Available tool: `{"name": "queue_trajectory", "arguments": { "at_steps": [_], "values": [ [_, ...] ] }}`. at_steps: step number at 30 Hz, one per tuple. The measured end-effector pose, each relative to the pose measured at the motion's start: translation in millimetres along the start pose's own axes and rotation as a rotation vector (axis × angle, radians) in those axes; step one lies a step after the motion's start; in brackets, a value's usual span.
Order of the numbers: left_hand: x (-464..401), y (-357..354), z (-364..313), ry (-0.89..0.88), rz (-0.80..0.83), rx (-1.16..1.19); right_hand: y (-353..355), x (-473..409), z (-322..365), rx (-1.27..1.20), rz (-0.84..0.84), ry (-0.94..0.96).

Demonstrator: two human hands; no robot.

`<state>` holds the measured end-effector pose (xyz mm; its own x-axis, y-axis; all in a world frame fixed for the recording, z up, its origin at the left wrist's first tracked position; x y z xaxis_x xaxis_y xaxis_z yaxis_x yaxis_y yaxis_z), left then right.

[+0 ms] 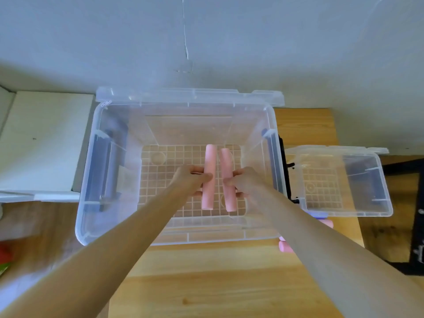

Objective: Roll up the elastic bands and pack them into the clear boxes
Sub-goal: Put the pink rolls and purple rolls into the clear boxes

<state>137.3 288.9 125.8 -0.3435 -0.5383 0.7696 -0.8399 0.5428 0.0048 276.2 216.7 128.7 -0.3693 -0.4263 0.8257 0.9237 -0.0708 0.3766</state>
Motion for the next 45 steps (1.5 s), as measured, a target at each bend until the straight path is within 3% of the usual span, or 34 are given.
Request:
{"name": "queue_trajectory", "arguments": {
  "at_steps": [5, 19, 25, 35, 45],
  "values": [
    [-22.8, -5.7, 13.7, 0.080, 0.035, -0.084, -9.4, -22.7, -3.6, 0.212, -0.076, -0.054],
    [-51.9, -26.3, 33.9, 0.132, -0.014, -0.151, -23.1, -26.4, -5.7, 0.599, -0.190, 0.062],
    [-60.1, -23.1, 37.2, 0.112, -0.024, -0.193, -21.8, -30.1, -5.6, 0.510, -0.278, 0.098],
    [-71.1, -31.2, 48.5, 0.111, -0.003, -0.196, -25.1, -35.6, -12.9, 0.722, -0.200, 0.066],
    [-76.2, -32.1, 54.0, 0.168, 0.009, -0.175, -21.1, -35.9, -18.3, 0.712, -0.180, 0.081]
  ]
}}
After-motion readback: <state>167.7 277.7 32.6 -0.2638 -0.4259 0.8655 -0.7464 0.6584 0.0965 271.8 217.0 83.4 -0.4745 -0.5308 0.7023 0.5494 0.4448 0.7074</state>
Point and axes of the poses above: each hand's wrist, its own x-axis away from the middle knuckle, its own y-axis out of the back of the hand, z = x × y, the point moved 2 cm from there along -x, towards the middle knuckle, and after that the axes turned 7 degrees about x, right-handed, at the moved point
